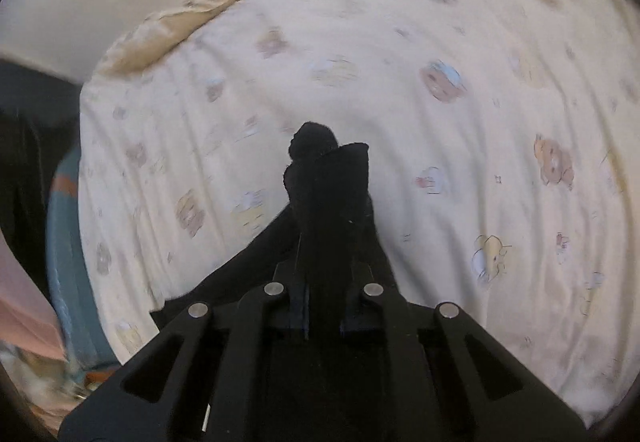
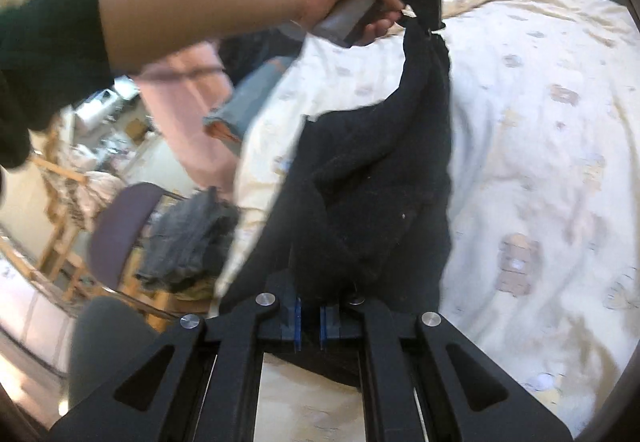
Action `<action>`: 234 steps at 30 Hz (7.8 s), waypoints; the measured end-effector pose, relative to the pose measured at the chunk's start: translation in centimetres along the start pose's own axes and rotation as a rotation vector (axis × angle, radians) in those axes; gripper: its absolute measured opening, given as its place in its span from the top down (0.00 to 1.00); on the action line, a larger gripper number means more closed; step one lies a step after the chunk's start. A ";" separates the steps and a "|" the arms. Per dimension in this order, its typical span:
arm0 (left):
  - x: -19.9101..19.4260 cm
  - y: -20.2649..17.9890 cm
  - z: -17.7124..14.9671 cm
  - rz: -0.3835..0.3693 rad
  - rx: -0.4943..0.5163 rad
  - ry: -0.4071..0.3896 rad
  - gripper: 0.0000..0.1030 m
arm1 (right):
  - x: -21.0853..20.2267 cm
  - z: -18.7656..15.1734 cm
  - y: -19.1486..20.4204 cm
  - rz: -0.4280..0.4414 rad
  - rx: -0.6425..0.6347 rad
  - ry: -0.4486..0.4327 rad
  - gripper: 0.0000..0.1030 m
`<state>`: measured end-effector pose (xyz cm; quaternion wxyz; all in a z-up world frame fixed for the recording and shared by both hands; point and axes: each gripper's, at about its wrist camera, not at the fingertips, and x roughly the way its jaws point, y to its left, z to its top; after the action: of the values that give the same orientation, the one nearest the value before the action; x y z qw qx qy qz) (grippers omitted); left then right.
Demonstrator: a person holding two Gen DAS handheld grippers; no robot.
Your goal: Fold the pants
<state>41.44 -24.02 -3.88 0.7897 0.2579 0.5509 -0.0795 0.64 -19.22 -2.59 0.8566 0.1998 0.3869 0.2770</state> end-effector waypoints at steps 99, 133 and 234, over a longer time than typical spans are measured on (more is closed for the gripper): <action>1.4 8.8 -56.4 -0.671 -1.046 0.082 0.87 | 12.5 -7.6 -3.9 0.106 0.270 0.519 0.69; -34.0 19.0 -47.2 -0.776 -0.826 -0.613 0.90 | -10.6 13.7 13.2 0.292 0.058 -0.032 0.82; 9.0 13.6 -27.5 -0.093 -0.536 -0.015 0.55 | 25.9 17.7 -15.5 -0.295 0.008 0.488 0.59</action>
<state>27.62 2.63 -14.86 0.8293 0.0133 0.5578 0.0311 33.49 -17.08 -14.52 0.7682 0.0722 0.6078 0.1877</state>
